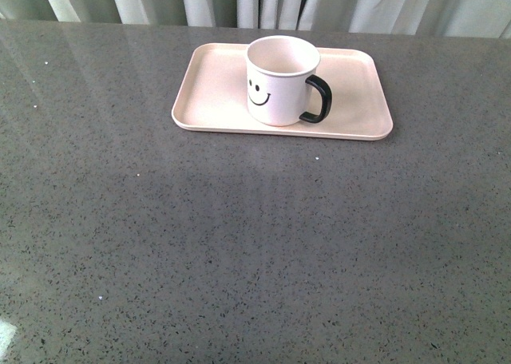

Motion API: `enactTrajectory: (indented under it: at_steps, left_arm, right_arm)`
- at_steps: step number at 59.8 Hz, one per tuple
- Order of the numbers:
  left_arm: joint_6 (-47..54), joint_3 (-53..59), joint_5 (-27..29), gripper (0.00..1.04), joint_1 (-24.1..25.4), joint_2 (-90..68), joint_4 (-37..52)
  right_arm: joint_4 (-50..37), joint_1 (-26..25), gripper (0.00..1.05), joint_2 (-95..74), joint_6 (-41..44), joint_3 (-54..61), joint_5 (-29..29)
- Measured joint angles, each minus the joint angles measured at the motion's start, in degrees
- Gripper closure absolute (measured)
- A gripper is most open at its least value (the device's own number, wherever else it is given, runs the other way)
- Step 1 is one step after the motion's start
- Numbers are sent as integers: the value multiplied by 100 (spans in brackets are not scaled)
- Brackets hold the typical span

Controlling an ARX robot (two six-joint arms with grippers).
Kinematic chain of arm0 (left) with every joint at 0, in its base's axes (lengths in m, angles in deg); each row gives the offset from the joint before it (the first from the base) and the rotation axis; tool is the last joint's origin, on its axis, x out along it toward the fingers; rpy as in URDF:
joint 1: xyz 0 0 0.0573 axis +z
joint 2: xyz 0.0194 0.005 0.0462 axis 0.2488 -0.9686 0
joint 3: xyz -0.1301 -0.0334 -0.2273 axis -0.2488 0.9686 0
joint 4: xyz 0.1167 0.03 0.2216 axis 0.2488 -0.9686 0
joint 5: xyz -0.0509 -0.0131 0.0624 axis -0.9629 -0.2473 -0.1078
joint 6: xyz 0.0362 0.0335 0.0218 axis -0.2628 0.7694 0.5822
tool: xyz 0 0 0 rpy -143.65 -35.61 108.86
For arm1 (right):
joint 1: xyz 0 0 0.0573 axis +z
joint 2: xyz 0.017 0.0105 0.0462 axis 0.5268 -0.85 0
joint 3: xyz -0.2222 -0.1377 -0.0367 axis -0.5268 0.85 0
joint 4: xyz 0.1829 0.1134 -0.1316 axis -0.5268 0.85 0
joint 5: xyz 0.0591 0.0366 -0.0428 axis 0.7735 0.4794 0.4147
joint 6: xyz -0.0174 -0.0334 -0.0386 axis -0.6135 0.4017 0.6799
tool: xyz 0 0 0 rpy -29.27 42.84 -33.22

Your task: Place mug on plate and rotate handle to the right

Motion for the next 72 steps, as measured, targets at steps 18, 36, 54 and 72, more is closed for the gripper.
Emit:
enactTrajectory:
  at_steps: [18,36,54,72]
  left_arm:
    - [0,2,0,103,0,1106,-1040]
    - [0,2,0,103,0,1744,-1668]
    - [0,2,0,103,0,2166,-2096]
    - [-4,0,0,103,2,3110,-3141]
  right_arm:
    - [0,0,9,0,0,0,0]
    - [0,0,9,0,0,0,0]
    - [0,0,9,0,0,0,0]
    - [0,0,9,0,0,0,0]
